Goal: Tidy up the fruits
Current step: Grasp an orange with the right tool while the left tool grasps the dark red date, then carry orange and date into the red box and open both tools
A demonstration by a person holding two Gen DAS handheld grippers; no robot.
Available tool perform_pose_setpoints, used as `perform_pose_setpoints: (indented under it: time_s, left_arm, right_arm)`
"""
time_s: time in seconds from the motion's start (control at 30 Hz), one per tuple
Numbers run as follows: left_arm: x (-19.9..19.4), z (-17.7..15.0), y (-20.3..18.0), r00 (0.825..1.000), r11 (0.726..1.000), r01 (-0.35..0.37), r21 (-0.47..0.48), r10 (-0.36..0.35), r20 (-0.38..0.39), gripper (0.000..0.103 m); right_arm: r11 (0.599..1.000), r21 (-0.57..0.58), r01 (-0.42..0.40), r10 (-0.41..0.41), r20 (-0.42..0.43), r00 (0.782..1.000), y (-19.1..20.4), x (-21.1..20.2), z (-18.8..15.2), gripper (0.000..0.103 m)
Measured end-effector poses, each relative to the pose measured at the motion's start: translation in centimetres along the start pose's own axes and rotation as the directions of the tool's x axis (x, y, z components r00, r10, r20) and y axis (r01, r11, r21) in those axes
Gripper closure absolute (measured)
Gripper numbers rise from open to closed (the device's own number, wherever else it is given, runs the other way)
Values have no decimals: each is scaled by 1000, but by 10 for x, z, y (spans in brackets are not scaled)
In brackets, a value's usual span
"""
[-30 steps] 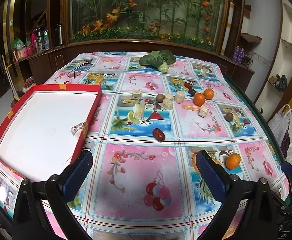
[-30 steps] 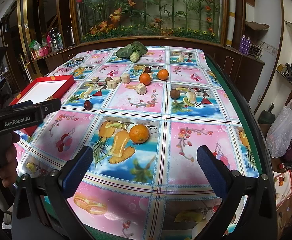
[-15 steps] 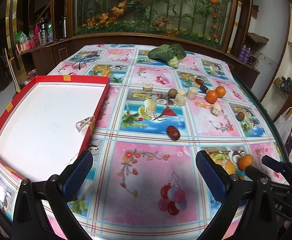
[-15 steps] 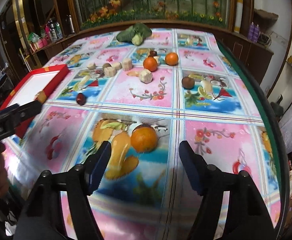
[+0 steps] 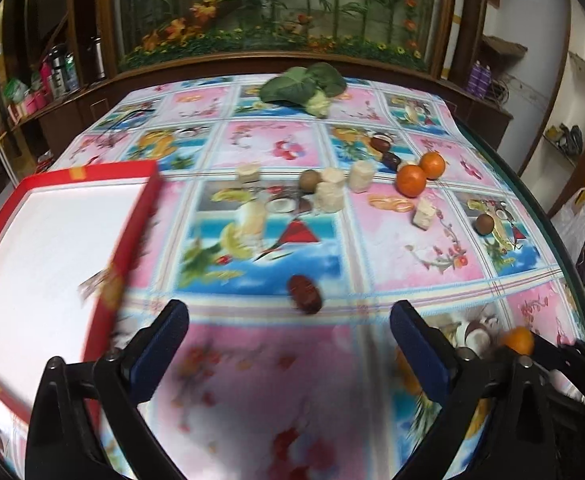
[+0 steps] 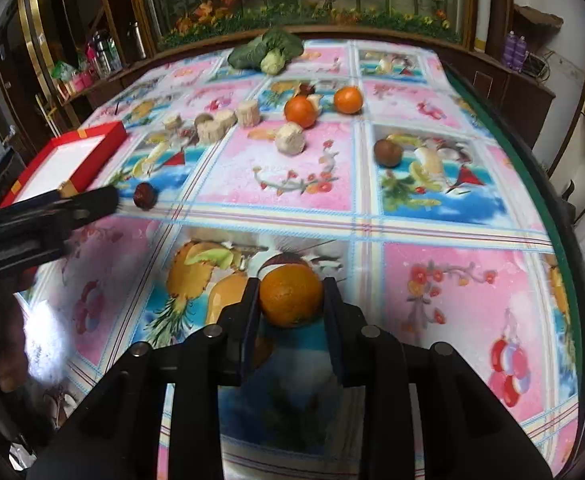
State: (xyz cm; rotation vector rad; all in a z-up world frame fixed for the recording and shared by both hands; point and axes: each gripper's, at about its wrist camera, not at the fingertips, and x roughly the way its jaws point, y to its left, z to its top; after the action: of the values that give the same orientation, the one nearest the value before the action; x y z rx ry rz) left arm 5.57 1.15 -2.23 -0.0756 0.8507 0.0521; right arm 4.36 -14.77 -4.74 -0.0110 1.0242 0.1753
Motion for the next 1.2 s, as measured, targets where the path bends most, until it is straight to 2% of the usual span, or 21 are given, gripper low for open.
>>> perform_pose_setpoints:
  time_s: [0.2, 0.27, 0.3, 0.33, 0.37, 0.5, 0.67, 0.9, 1.03, 1.2]
  left_arm:
    - [33, 6, -13, 997, 1000, -2, -5, 2, -71, 37]
    - [38, 5, -13, 996, 1000, -16, -8, 16, -82, 54]
    - [38, 4, -14, 997, 999, -40, 0, 40, -69, 65]
    - [36, 4, -14, 997, 999, -47, -2, 47, -61, 80]
    - [35, 4, -11, 997, 999, -36, -12, 35, -62, 88]
    - [28, -2, -2, 998, 999, -12, -33, 9, -65, 88]
    - [2, -13, 12, 998, 997, 55, -61, -57, -33, 88]
    - [-37, -24, 25, 996, 994, 92, -65, -91, 21, 88]
    - [-61, -29, 38, 994, 994, 80, -77, -74, 75, 88]
    - [-80, -30, 69, 992, 992, 4, -129, 12, 123, 88]
  right_arm:
    - [1000, 31, -4, 3, 20, 1000, -17, -13, -5, 71]
    - [999, 41, -11, 10, 25, 1000, -22, -16, -6, 71]
    - [999, 45, -17, 15, 28, 999, -23, -17, -7, 71]
    - [999, 47, -19, 17, 30, 999, -24, -17, -7, 71]
    - [999, 49, -23, 21, 32, 999, -24, -18, -8, 71]
    - [998, 47, -29, 28, 33, 999, -23, -20, -9, 71]
    - [999, 35, -33, 31, 50, 998, -16, -31, -13, 71]
    - [999, 1, -47, 47, 69, 997, 3, -42, -16, 71]
    - [998, -23, -58, 59, 74, 996, 18, -45, -15, 71]
    - [995, -52, -86, 89, 77, 993, 39, -43, -11, 71]
